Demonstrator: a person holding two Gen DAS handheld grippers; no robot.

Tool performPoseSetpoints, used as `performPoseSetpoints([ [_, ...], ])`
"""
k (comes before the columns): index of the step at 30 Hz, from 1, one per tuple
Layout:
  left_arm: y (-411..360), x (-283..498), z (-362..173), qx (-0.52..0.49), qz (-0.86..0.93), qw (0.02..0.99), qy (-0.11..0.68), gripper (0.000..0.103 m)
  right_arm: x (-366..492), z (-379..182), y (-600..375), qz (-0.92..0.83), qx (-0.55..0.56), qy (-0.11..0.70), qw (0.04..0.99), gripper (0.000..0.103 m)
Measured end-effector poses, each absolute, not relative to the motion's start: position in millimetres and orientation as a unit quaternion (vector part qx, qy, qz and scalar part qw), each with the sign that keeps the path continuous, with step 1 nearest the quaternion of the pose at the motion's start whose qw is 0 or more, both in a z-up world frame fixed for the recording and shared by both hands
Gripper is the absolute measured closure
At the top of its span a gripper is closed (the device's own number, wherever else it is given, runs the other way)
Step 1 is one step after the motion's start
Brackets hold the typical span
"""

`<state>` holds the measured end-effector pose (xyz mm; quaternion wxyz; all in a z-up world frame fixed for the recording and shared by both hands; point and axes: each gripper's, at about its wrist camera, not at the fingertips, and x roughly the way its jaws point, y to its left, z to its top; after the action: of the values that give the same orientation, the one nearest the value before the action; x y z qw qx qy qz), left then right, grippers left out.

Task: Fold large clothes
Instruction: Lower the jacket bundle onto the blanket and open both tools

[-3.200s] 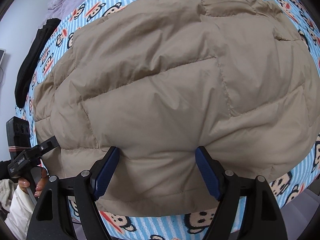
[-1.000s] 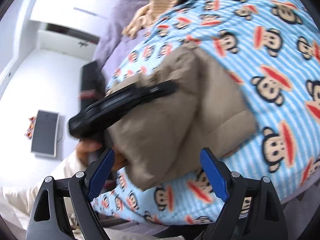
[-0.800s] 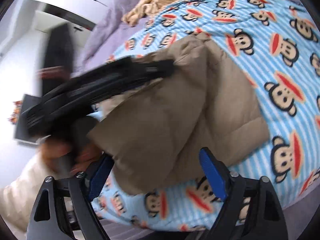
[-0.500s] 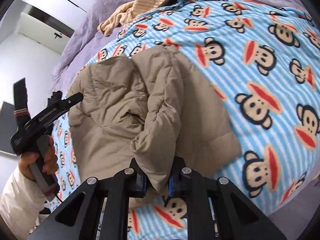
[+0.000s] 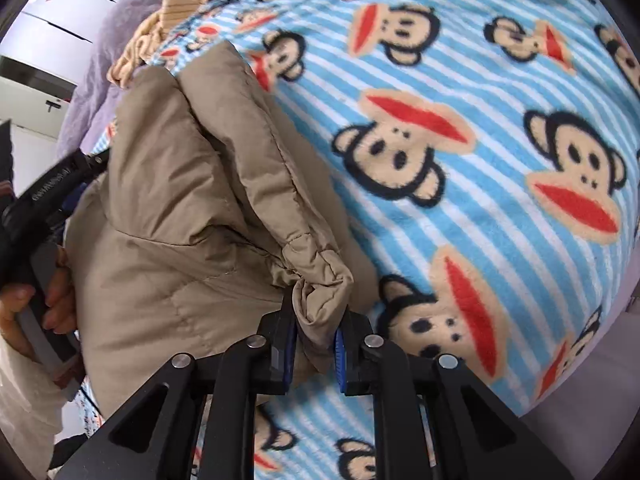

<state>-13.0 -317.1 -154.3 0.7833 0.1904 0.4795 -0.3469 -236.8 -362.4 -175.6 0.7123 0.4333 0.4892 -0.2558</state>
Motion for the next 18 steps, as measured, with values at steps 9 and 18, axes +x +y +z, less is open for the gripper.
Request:
performPoseSetpoints([
  [9, -314, -9, -162, 0.197, -0.339, 0.782, 0.485, 0.026, -254, -130, -391, -0.265, 0.422, 0.462, 0.734, 0.073],
  [18, -314, -12, -159, 0.209, -0.323, 0.787, 0.483, 0.025, -201, -108, -401, -0.181, 0.388, 0.454, 0.781, 0.044],
])
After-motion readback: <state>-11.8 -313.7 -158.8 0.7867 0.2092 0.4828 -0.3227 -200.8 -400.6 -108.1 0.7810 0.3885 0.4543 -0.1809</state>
